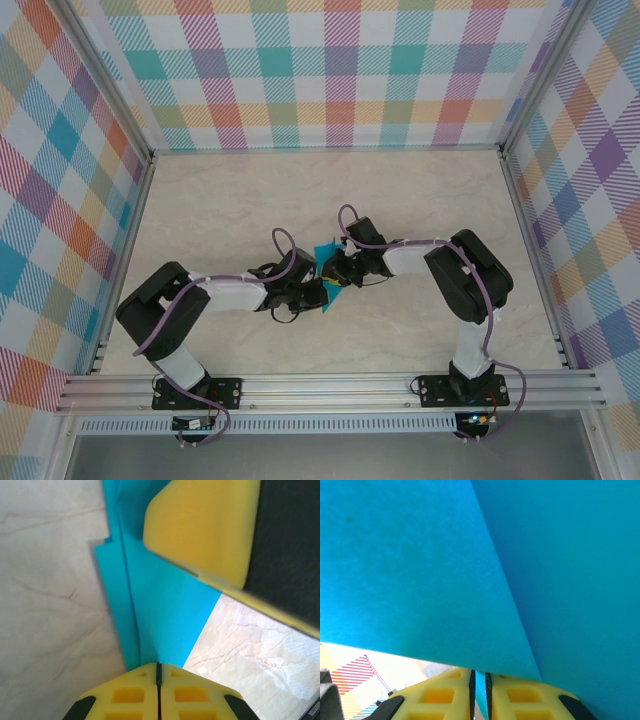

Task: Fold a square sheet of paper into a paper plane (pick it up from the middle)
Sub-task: Fourth fold the wing at the center of the table.

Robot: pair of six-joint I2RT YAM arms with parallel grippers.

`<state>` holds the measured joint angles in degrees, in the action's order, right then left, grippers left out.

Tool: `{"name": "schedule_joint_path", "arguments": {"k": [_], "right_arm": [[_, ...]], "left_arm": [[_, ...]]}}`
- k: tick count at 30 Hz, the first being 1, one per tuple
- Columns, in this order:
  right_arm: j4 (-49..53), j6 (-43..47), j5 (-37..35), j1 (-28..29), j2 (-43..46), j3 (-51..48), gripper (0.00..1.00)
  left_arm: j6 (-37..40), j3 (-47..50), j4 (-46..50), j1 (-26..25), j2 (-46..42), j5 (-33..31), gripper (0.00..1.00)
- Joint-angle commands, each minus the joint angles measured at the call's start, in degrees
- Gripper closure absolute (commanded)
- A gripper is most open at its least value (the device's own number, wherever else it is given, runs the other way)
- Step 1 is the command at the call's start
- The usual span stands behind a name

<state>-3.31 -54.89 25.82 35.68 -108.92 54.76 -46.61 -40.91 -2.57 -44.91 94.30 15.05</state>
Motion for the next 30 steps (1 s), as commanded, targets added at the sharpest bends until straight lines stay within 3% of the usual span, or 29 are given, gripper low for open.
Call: {"name": "schedule_joint_path", "arguments": {"k": [1, 7, 13, 17, 24, 30], "right_arm": [[5.86, -0.65, -3.51, -0.13, -3.23, -1.33, 0.84], [6.34, -0.57, -3.66, -0.17, -3.23, -1.06, 0.84], [6.07, -0.65, -3.56, -0.16, -3.24, -1.15, 0.84], [6.04, -0.66, -3.67, -0.1, -3.27, -1.24, 0.84], [6.39, -0.57, -3.66, -0.1, -3.13, -1.24, 0.84], [6.39, -0.59, -3.61, -0.15, -3.05, -1.24, 0.84]], "left_arm": [[1.0, 3.07, 12.7, -1.25, -0.63, 0.05, 0.94], [1.93, 3.73, 10.37, -1.25, -2.53, 3.01, 0.93], [0.5, 3.48, 10.98, -1.2, -9.39, -1.88, 0.9], [-1.68, 2.85, 6.55, -1.23, -11.86, -2.79, 0.88], [-3.92, -0.04, -2.75, -1.19, -5.88, 0.86, 0.82], [-5.34, -0.79, -3.19, -1.22, 0.43, 1.74, 0.81]]}}
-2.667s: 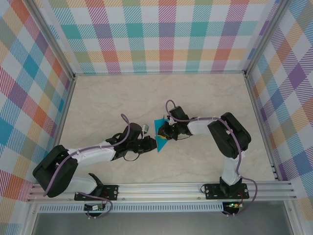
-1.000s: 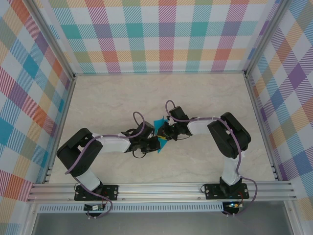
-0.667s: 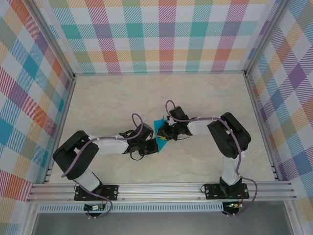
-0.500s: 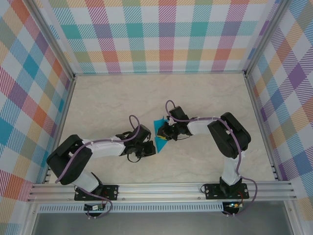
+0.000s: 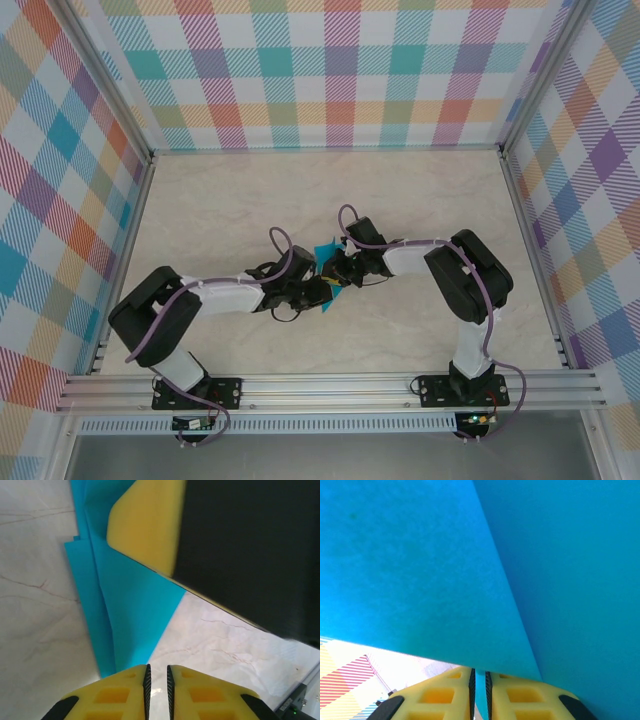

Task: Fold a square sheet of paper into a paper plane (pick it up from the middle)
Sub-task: Fourth fold the wing at the center of the table.

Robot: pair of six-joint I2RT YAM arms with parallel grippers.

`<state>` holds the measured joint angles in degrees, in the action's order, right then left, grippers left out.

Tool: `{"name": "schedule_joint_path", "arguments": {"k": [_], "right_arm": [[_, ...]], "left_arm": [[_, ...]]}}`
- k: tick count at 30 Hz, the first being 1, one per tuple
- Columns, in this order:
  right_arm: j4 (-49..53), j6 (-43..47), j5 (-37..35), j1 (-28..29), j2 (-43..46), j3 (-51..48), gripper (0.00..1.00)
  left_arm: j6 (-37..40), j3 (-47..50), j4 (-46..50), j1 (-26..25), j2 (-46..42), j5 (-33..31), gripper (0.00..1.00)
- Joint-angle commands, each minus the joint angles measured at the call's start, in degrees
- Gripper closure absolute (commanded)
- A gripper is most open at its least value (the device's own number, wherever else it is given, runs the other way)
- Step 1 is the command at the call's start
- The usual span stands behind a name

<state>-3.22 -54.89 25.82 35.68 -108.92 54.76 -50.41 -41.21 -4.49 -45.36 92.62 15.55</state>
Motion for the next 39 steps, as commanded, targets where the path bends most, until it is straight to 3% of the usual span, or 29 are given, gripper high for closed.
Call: {"name": "schedule_joint_path", "arguments": {"k": [1, 5, 12, 17, 23, 32, 39], "right_arm": [[6.38, -0.57, -3.6, -0.14, -3.03, -1.24, 0.83], [6.58, -0.51, -3.77, -0.1, -3.01, -1.41, 0.83], [6.91, -0.45, -4.03, -0.16, -2.96, -1.41, 0.83], [6.7, -0.64, -3.95, -0.09, -3.17, -1.24, 0.83], [6.92, -0.65, -4.03, -0.1, -2.88, -1.24, 0.83], [6.91, -0.64, -3.83, -0.15, -2.96, -1.24, 0.82], [6.98, -0.65, -3.83, -0.1, -3.18, -1.4, 0.82]], "left_arm": [[-1.77, -0.07, -1.87, -0.7, 2.8, 1.69, 0.81], [-2.11, 1.82, 0.74, -0.75, 3.85, 2.24, 0.82], [-0.48, 7.34, 6.38, -0.87, -2.89, 0.43, 0.83], [0.84, 8.08, 6.29, -0.88, -5.91, 1.45, 0.84], [0.63, 5.1, 6.09, -0.93, -11.35, -2.14, 0.82], [-2.86, 0.18, -4.43, -0.93, -2.05, 2.79, 0.79], [-3.08, 0.66, -5.17, -0.99, 1.86, 6.32, 0.78]]}}
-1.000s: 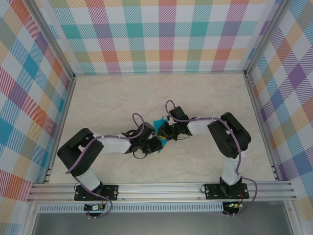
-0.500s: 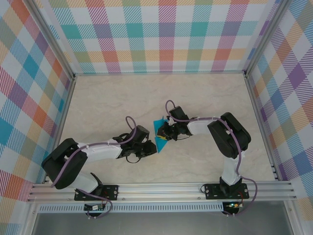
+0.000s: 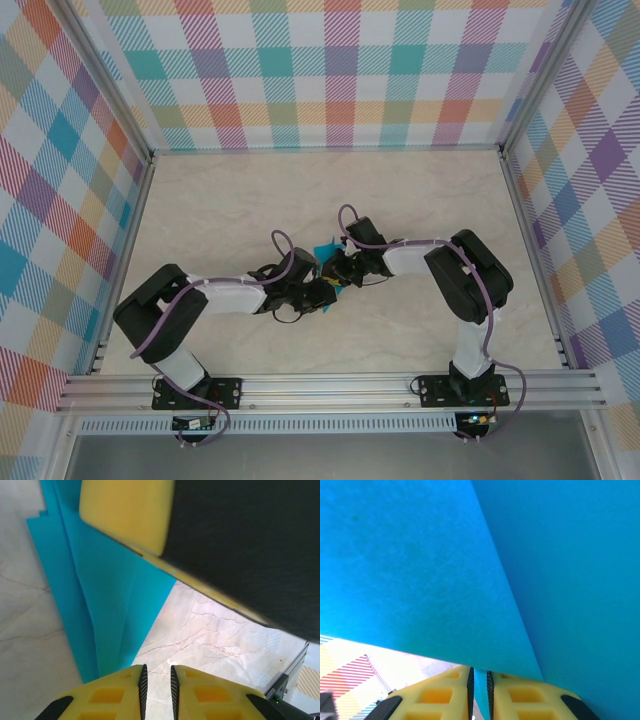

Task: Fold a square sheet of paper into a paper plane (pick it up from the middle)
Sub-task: Fourth fold the wing at the center of the table.

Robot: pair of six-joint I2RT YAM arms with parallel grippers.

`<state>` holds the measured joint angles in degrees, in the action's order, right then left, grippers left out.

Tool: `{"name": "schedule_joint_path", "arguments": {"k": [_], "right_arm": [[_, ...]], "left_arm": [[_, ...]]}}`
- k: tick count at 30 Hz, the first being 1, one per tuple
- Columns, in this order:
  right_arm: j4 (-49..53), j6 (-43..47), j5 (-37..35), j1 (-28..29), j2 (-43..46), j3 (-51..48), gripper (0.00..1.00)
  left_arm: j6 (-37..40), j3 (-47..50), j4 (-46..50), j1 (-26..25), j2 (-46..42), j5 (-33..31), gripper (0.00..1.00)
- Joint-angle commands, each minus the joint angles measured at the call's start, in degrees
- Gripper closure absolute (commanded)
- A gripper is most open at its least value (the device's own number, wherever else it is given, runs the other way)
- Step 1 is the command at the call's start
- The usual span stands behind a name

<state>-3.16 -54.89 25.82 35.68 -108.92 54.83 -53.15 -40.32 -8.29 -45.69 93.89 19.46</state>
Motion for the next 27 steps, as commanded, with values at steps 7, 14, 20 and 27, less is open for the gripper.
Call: {"name": "schedule_joint_path", "arguments": {"k": [7, 14, 20, 27], "right_arm": [[7.15, -0.57, -3.94, -0.09, -3.22, -1.48, 0.82], [7.04, -0.65, -3.81, -0.13, -3.49, -1.22, 0.82], [6.66, -2.73, -4.11, 0.02, -3.23, -1.98, 0.82], [1.88, -12.81, -5.3, 1.21, -0.83, -6.7, 0.81]], "left_arm": [[0.85, 3.31, 5.67, -0.67, -0.02, 0.97, 0.79], [0.56, 7.17, 5.45, -0.66, -1.54, 1.76, 0.8], [0.64, 8.88, 5.63, -0.68, -8.22, 0.31, 0.81], [-2.4, 12.14, 11.0, 1.16, -23.02, -11.17, 0.81]]}}
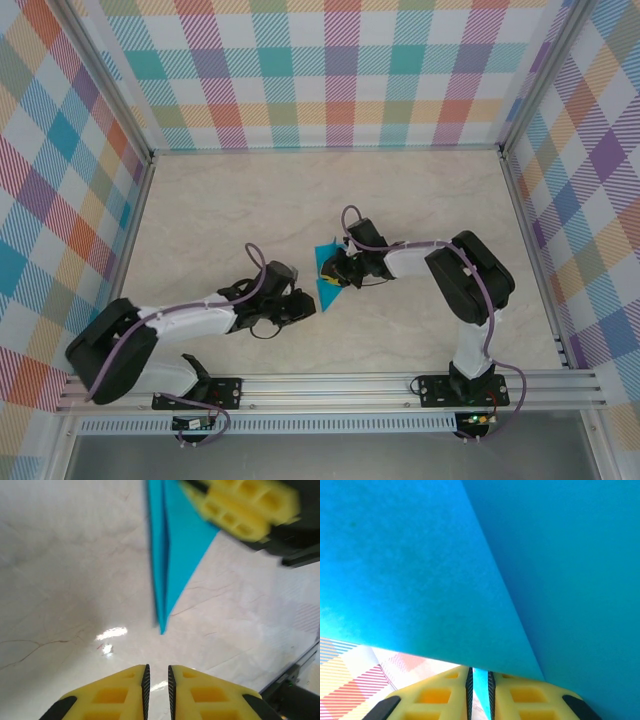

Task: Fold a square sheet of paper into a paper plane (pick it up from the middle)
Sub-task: Fourth fold the wing at the center of the table.

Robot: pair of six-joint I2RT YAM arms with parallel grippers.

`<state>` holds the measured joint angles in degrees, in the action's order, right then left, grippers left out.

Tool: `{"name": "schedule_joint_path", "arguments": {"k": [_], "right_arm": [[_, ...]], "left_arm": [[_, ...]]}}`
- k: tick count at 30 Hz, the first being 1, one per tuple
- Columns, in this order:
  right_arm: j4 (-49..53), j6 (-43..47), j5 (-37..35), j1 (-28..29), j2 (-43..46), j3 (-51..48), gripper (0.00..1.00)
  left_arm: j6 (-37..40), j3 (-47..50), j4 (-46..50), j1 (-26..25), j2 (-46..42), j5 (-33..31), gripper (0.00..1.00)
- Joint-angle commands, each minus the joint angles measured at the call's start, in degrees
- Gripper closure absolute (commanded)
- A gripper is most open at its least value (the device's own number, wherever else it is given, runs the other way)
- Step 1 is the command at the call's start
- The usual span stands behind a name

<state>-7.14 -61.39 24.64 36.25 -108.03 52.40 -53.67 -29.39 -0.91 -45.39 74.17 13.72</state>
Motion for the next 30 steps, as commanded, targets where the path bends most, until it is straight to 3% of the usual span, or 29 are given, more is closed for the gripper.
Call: {"name": "schedule_joint_path", "arguments": {"k": [1, 6, 12, 19, 30], "right_arm": [[5.19, -7.89, -4.29, 1.1, -1.5, -4.78, 0.81], [5.7, -11.76, -6.78, 3.35, -0.01, -5.59, 0.81], [7.17, -11.33, -7.07, 3.83, 0.26, -4.64, 0.81], [8.96, -10.03, -6.71, 3.82, -0.28, -3.1, 0.82], [9.04, -9.65, -6.89, 3.83, -0.17, -3.1, 0.82]], "left_arm": [[-2.43, 1.73, 3.18, 1.39, -4.27, -5.59, 0.8], [-2.66, 0.96, 1.02, 2.09, -4.79, -4.91, 0.8], [-2.64, -1.89, -6.14, 2.15, 1.33, -1.12, 0.8], [-2.67, -6.27, -11.21, 2.06, 10.65, 0.69, 0.9], [-2.71, -9.94, -12.54, 2.06, 18.4, 1.07, 1.0]]}}
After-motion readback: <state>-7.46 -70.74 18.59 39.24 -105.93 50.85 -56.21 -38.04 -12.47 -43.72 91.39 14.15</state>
